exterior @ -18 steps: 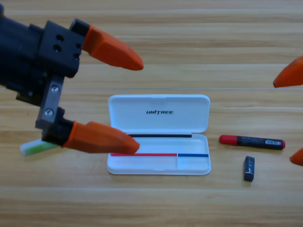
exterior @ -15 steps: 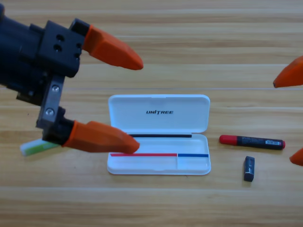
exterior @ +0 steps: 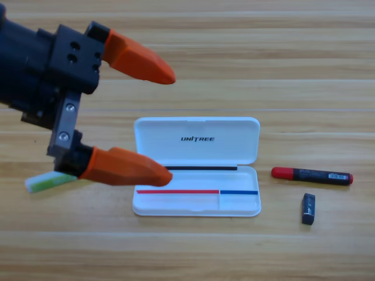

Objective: Clean up eraser and pencils

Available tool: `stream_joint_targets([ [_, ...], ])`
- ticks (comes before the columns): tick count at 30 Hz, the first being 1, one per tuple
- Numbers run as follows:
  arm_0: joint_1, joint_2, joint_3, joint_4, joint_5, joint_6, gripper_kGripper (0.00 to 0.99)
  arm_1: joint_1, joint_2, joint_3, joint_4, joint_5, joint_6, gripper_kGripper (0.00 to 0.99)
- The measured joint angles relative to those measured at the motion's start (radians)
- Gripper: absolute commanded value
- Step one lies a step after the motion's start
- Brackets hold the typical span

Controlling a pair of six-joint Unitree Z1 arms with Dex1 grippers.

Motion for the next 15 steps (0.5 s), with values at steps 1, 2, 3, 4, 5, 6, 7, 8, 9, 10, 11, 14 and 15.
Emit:
stream_joint_targets([
  [1, 0.000, 0.000, 0.000, 0.000, 0.003, 0.000, 0.990, 0.000, 0.002, 0.000, 0.005, -0.009, 0.033, 0.983],
  [2, 0.000, 0.000, 0.000, 0.000, 0.007, 0.000, 0.990, 0.000, 0.005, 0.000, 0.010, -0.021, 0.071, 0.983],
  [3, 0.000, 0.000, 0.000, 0.000, 0.016, 0.000, 0.990, 0.000, 0.010, 0.000, 0.013, -0.044, 0.117, 0.982],
  [4, 0.000, 0.000, 0.001, 0.000, 0.031, 0.000, 0.990, 0.000, 0.018, 0.001, 0.013, -0.067, 0.174, 0.982],
  [5, -0.001, 0.000, 0.002, 0.000, 0.047, 0.000, 0.990, 0.000, 0.029, 0.002, 0.013, -0.096, 0.223, 0.982],
  [6, -0.001, -0.001, 0.002, 0.000, 0.072, 0.000, 0.990, 0.000, 0.046, 0.002, 0.013, -0.122, 0.268, 0.982],
  [7, -0.001, -0.001, 0.003, 0.000, 0.106, -0.001, 0.989, 0.000, 0.068, 0.002, 0.013, -0.159, 0.322, 0.982],
  [8, -0.001, -0.001, 0.003, 0.000, 0.137, -0.001, 0.989, 0.000, 0.097, 0.002, 0.013, -0.195, 0.370, 0.982],
  [9, -0.001, -0.001, 0.003, 0.000, 0.162, -0.002, 0.988, 0.000, 0.126, -0.002, 0.015, -0.232, 0.424, 0.982],
  [10, -0.001, -0.001, 0.003, 0.000, 0.175, -0.002, 0.986, 0.000, 0.161, -0.007, 0.021, -0.262, 0.473, 0.983],
  [11, -0.001, -0.001, 0.002, -0.001, 0.176, -0.004, 0.982, 0.000, 0.194, -0.011, 0.026, -0.291, 0.511, 0.986],
  [14, -0.001, -0.001, -0.011, -0.001, 0.215, -0.022, 0.946, -0.002, 0.278, -0.015, 0.041, -0.309, 0.528, 0.989],
  [15, -0.001, -0.001, -0.025, -0.001, 0.248, -0.023, 0.946, -0.002, 0.300, -0.015, 0.044, -0.318, 0.543, 0.989],
])
